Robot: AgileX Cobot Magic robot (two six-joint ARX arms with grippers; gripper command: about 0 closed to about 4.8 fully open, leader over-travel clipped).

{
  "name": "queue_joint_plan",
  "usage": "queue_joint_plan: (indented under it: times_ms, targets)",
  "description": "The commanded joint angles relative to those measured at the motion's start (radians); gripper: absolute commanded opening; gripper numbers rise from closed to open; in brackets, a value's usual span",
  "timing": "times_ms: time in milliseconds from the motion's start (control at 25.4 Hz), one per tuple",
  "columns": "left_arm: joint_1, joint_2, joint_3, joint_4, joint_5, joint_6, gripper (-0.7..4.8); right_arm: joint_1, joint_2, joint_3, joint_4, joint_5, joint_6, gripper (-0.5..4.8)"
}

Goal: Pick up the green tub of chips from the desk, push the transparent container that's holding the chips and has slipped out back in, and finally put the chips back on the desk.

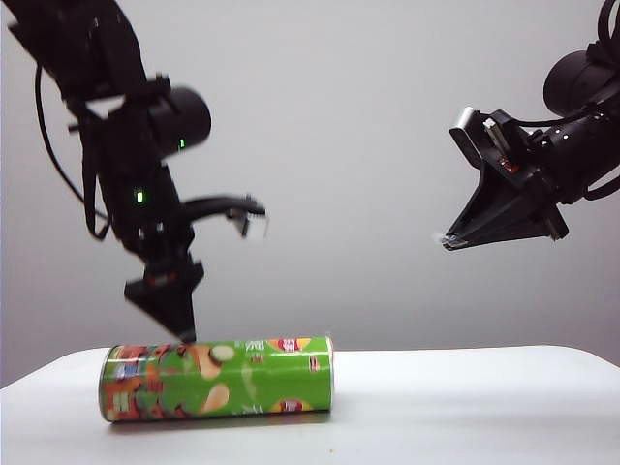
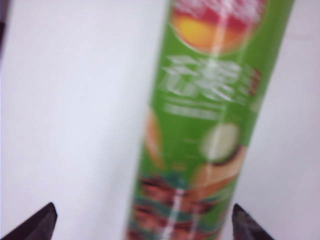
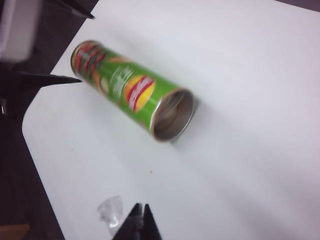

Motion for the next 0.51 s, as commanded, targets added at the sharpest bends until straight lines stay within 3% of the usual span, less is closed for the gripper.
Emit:
queue_joint_plan:
  times_ms: [39,236,393,511]
  targets:
    - [-0.003,-0.089,0.002,-0.09,-0.006,-0.041,4.79,0.002,-0.023,0.003,-0.015,-0.033,0.05,-0.01]
    - [0.013,-0.293,0.001,-0.341,-0.033,-0.122,4.79,0.002,-0.204,0.002,-0.146,0.078,0.046,-0.02]
    - [0.015,-0.433,-0.002,-0.438,-0.019,-0.218,4.79,0.002,-0.347,0.002,-0.261,0.085,0.042,-0.02]
    - [0.014,-0.558,-0.056,-0.445,0.0,-0.243,4.79,0.002,-0.459,0.0,-0.348,0.086,0.021,-0.02]
